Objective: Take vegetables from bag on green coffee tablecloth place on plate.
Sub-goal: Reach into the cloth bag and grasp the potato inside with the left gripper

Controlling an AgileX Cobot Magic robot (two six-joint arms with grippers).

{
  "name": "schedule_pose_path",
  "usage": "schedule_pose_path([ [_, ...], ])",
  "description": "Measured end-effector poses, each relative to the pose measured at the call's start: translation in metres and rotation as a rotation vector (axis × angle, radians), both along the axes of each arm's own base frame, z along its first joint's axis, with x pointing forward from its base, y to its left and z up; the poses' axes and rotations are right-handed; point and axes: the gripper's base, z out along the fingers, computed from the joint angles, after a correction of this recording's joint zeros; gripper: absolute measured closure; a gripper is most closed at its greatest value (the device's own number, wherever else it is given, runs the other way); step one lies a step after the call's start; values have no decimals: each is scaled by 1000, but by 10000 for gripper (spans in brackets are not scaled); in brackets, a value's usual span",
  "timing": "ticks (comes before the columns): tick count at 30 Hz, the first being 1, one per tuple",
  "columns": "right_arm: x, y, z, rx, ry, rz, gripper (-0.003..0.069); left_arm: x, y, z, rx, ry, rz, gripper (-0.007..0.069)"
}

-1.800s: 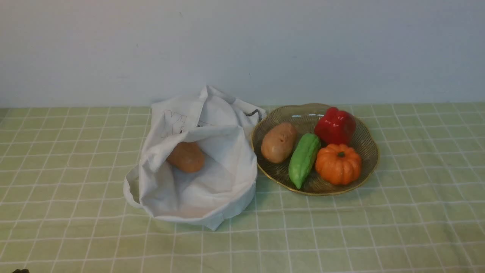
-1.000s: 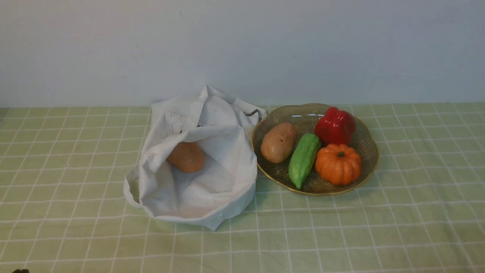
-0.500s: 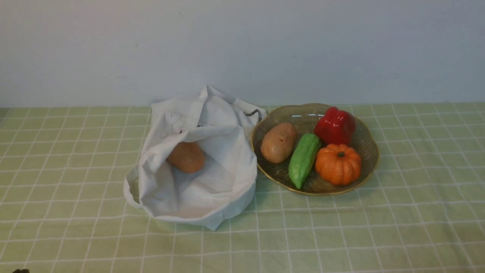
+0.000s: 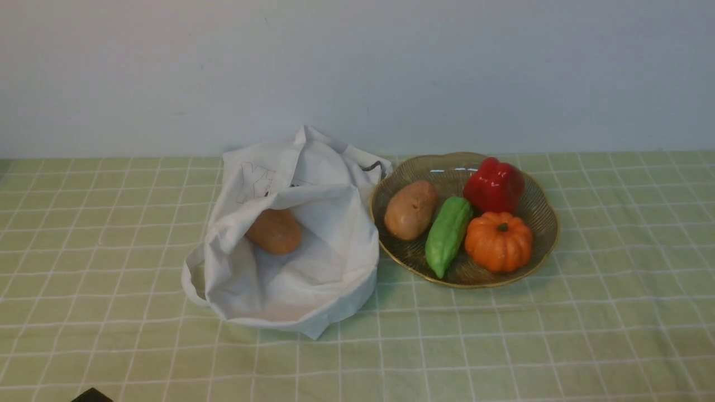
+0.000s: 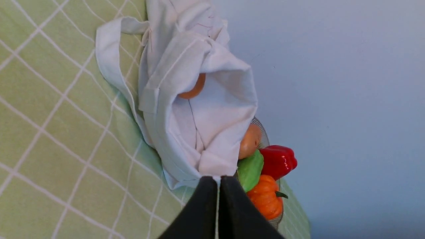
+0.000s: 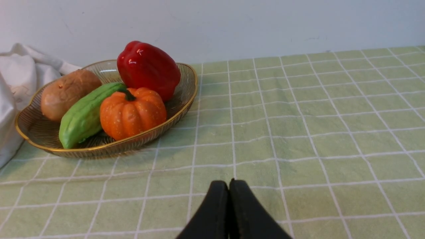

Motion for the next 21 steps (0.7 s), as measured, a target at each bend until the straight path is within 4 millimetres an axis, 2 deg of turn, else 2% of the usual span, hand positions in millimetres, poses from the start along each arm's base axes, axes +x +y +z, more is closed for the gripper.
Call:
schedule_pose_path([
  [3,0,0,0,0,0,0,676,-3,-2,15,61,-47,-32,629],
  [5,0,0,0,0,0,0,676,-7,-3,53,185,-134,-75,629],
  [6,0,0,0,0,0,0,676,-6,-4,64,225,-139,-91,629],
  [8,0,0,0,0,0,0,676,-1,-7,86,331,-99,-154,629],
  [9,0,0,0,0,0,0,676,0,-8,87,341,-90,-161,629],
  [10,0,0,0,0,0,0,676,10,-10,98,423,-1,-233,629],
  [11,0,0,0,0,0,0,676,18,-12,99,470,83,-286,629],
  [12,0,0,0,0,0,0,676,20,-12,103,479,91,-294,629],
  [14,0,0,0,0,0,0,676,41,-12,101,578,297,-408,629],
  [15,0,0,0,0,0,0,676,63,-12,97,631,448,-481,629],
  [16,0,0,0,0,0,0,676,75,-11,93,653,525,-521,629],
  [18,0,0,0,0,0,0,676,100,-13,85,668,629,-589,629],
  [21,0,0,0,0,0,0,676,132,-24,72,665,685,-717,629],
])
